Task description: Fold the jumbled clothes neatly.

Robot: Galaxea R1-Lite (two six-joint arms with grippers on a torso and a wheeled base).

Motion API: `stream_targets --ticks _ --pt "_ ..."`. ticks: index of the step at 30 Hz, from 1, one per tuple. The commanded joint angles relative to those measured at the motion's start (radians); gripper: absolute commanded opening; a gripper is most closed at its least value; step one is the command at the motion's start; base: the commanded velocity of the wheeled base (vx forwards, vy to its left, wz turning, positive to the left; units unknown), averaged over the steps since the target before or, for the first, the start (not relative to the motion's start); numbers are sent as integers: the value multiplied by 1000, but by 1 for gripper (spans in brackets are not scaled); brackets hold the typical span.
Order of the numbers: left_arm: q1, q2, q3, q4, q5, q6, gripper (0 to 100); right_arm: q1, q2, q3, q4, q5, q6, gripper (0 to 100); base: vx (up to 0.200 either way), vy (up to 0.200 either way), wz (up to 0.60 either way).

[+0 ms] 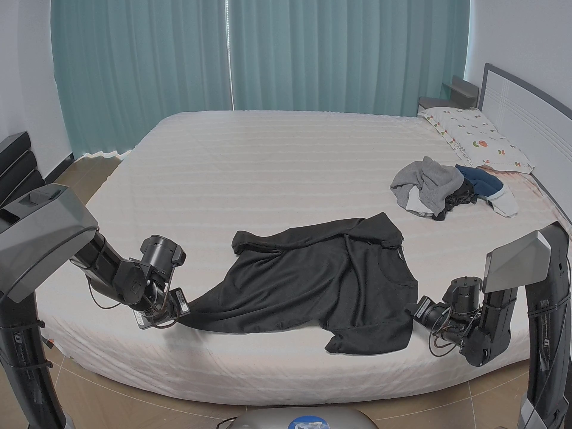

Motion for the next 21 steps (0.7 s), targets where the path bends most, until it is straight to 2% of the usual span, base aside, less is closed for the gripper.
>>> stream_targets --ticks 1,15,21 --pt "-2 29 -7 -14 7 -14 0 -29 -11 -118 56 -2 -2 0 0 0 0" --pt "26 46 -10 -83 11 -15 0 -61 -22 -456 295 1 -9 0 0 0 0" --pt "26 66 -16 -86 12 -17 0 -52 42 -546 336 1 -8 0 0 0 0"
